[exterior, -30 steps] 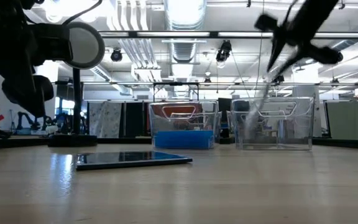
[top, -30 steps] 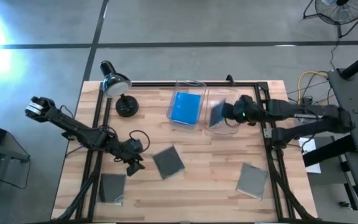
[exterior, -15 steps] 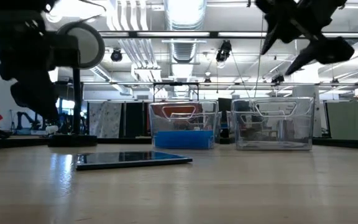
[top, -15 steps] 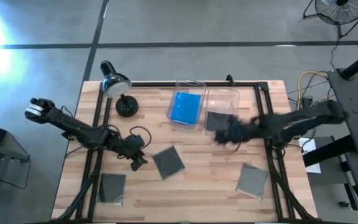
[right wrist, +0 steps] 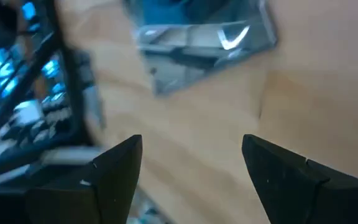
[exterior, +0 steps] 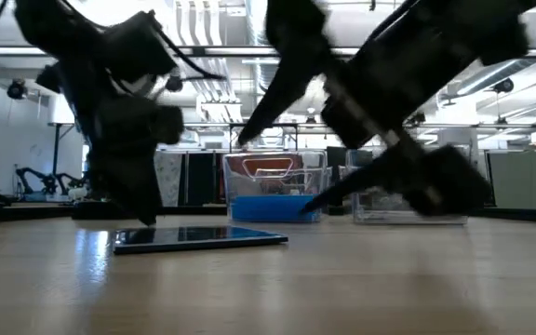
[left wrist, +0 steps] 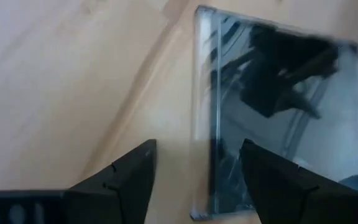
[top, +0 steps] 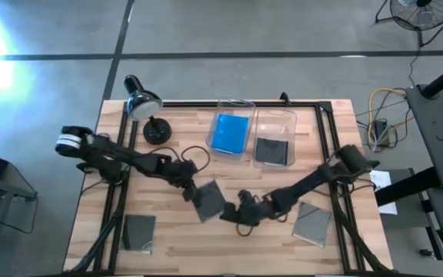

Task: Pick & place jewel cases by type
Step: Put the black CD case into the right transparent bin

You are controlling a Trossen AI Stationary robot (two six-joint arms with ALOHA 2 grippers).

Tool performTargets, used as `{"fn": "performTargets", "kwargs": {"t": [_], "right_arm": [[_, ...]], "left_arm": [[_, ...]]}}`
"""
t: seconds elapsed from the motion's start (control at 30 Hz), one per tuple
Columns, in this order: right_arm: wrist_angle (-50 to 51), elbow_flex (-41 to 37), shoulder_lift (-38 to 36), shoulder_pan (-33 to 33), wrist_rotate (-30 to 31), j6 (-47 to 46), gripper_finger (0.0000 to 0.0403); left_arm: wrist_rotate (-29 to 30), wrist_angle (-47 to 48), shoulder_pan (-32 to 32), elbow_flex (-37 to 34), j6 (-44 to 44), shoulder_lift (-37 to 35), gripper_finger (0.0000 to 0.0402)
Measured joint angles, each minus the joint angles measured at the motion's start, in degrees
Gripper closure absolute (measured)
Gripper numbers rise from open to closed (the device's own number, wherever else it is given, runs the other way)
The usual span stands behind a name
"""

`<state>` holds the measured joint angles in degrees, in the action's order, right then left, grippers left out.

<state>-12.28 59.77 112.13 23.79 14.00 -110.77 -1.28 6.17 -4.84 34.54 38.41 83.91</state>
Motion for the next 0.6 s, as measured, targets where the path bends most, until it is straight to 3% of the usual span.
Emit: {"fn": "performTargets", "kwargs": {"t": [0.2,0.43,0.6], "right_arm": [[10.5,8.3,4.9,-0.3,2.4,-2.6,0.0143],[11.6,7.9,5.9,-0.7,2.8,-5.3,0.0155],[11.6,6.2,5.3,-0.7,2.7,-5.4,0.0164]], "left_arm": [[-3.5,0.2,0.0,3.1,-1.3,7.6,0.0188],[-16.8,-3.1,-0.5,4.0,-0.7,9.5,0.0188],[-18.9,-6.8,-0.7,3.7,5.0,7.2,0.0188]]}}
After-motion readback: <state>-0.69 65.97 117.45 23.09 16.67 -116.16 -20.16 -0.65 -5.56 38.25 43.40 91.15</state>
